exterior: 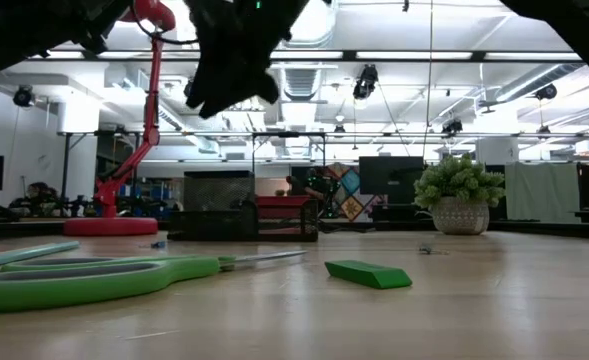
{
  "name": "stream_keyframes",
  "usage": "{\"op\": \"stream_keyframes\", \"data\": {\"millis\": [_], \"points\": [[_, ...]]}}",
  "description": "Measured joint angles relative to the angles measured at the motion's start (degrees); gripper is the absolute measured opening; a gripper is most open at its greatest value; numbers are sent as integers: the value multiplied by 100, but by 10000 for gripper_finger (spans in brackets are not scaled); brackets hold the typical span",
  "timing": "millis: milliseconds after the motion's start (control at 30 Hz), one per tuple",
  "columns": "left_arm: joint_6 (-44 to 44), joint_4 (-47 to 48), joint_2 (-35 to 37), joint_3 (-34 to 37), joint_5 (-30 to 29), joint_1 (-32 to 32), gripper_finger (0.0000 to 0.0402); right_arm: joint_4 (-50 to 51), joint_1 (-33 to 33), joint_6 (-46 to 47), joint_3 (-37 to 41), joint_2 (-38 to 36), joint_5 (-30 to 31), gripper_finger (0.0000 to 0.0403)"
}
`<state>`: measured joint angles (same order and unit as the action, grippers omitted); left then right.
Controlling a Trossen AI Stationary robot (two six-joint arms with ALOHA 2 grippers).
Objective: Pick and place office supplies into organizer
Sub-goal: Put the green eraser into the black mesh desk organizer
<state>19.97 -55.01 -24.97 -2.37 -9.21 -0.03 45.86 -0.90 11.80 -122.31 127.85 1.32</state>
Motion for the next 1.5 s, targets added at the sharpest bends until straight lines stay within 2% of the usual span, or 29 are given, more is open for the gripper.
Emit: {"op": "stream_keyframes", "data": {"millis": [167, 500, 600, 700, 1000, 1167, 1500], "points": [[0, 3, 0, 0, -4, 2, 155, 760, -471, 857, -114, 0, -2, 122], [-2, 3, 0, 0, -4, 2, 155, 1918, -1466, 2793, 160, 0, 100, 119], [-2, 3, 0, 0, -4, 0, 155, 1915, -1768, 3228, 344, 0, 465, 119], [-4, 3, 0, 0, -4, 2, 155, 1911, -2024, 3490, 551, 0, 470, 128], [-4, 3, 0, 0, -4, 1, 155, 1704, -2350, 4980, 1206, 0, 629, 202], [-4, 3, 0, 0, -4, 0, 155, 1435, -2366, 5705, 1664, 13, 522, 231], [-4, 3, -2, 0, -4, 1, 155, 254, -2362, 5804, 2222, 22, 419, 248]]}}
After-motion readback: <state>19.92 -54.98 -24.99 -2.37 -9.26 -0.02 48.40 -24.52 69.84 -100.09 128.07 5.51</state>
